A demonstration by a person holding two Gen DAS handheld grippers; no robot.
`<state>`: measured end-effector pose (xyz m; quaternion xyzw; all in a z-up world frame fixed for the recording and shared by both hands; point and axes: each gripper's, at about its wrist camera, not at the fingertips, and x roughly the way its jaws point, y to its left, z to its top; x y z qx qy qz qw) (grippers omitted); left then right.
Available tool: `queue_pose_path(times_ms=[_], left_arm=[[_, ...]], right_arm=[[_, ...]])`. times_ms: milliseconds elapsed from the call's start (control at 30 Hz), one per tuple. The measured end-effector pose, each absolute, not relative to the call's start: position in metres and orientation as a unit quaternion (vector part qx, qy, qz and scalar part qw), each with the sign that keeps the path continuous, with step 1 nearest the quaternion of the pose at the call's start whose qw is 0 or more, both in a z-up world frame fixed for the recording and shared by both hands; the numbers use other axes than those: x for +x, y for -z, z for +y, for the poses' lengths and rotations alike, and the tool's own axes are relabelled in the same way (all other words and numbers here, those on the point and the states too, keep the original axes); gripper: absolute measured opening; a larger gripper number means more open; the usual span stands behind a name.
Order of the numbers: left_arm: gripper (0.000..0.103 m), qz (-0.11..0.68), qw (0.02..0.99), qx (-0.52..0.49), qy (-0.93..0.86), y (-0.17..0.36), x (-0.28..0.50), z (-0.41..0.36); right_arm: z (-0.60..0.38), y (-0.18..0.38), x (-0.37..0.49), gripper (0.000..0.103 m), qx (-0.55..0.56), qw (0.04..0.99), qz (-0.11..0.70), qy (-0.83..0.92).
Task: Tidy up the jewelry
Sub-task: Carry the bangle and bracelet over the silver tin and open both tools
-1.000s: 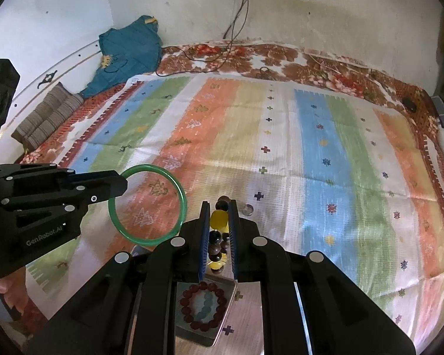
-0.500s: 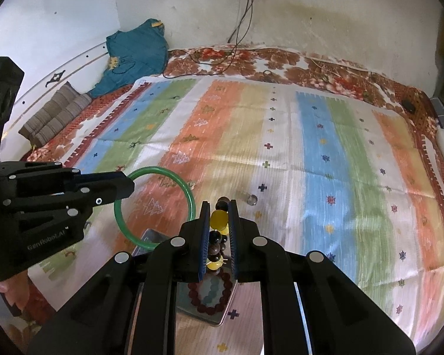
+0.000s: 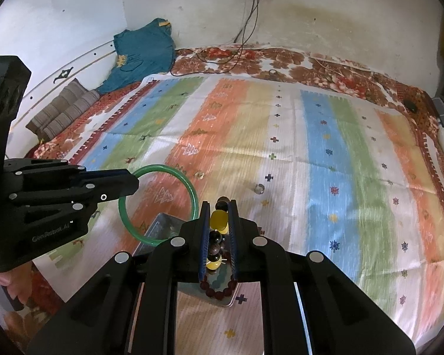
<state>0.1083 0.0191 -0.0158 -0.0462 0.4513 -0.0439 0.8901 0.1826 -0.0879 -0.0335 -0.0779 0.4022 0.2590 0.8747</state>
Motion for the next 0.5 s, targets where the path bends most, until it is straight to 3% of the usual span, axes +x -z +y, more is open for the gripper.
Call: queue_pose_path(times_ms=[233,300,500], left_arm=[[0.01,0.471,0.878,-0.059,0.059,0.025,0.104,0.013],[0.017,0.472,0.878,-0.06,0.05,0.026,0.105,0.015],[0.019,0.471,0.878,-0.078,0.028,0.024,0.107,0.029]], right_arm=[[-0.088,0.035,0.172,0.016,-0.085,0.872,0.402,-0.264],[-0.089,0.035,0.173,0.03,-0.083,0.873,0.403,-0.26],[-0.096,0.042,0.182,0.03,-0.077,0.872,0.42,-0.24]])
